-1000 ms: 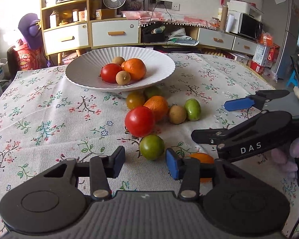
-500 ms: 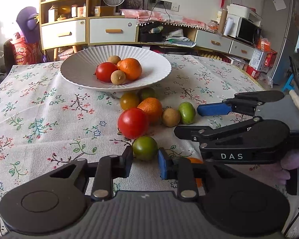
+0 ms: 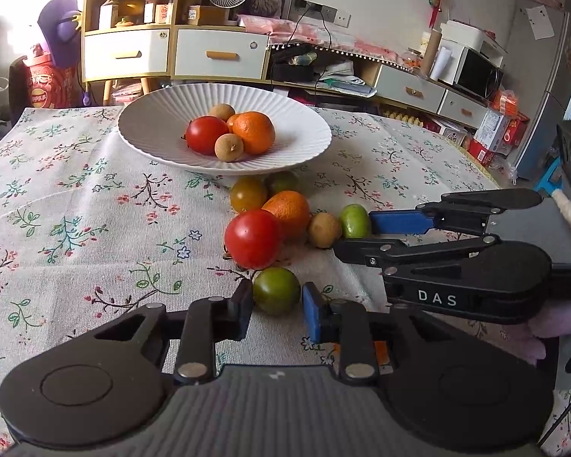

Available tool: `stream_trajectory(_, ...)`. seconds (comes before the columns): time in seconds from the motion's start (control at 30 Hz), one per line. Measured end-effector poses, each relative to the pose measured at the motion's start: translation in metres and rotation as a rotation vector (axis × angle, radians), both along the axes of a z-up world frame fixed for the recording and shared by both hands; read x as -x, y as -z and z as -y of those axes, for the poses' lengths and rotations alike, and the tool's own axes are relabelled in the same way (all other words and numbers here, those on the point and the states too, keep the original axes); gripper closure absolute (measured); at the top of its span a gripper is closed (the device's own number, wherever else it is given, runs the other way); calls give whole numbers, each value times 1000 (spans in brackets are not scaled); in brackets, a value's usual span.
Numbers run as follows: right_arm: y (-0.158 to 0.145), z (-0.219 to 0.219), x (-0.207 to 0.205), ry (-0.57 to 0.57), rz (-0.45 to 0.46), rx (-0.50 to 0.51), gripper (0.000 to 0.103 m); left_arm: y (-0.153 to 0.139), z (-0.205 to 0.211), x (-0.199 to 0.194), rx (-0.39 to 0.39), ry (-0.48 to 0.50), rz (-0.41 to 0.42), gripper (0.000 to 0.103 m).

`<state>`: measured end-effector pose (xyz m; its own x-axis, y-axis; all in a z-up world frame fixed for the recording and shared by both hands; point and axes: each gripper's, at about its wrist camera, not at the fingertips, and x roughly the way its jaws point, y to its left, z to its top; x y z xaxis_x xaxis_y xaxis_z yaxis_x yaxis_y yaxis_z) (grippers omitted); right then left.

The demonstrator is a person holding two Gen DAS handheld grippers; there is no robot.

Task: Organize fruits
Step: 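Grasp a green lime with the left tool while the right tool grasps another lime, then lift both limes and carry them over the white bowl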

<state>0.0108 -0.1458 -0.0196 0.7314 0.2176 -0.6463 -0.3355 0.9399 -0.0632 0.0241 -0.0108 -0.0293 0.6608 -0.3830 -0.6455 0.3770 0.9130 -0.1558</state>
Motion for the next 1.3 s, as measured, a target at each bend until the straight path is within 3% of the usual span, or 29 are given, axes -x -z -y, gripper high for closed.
stream_trajectory(0.1,-1,2,-1,8,-4,-9,74,0,1,0,-3,3,2,83)
stream_trajectory(0.63,-14,11,-5,38,-26,-93,77,-19,-6,0,-10,-5,48,84)
stream_trajectory(0.77,-22,14,-7,43,-13,-126,88,-29,-9,-5,-9,-28,79,84)
stream_trajectory(0.9,-20,13,-13,60,-41,-95,88,-33,-12,-10,-2,-50,84,84)
stream_trajectory(1.03,-14,14,-8,49,-60,-117,77,-34,-13,-9,6,-55,75,84)
stream_trajectory(1.2,-9,10,-10,40,-73,-107,72,-32,-9,-6,-8,-37,75,84)
stream_trajectory(1.3,-8,9,-12,38,-73,-102,76,-32,-8,-5,-13,-27,73,84)
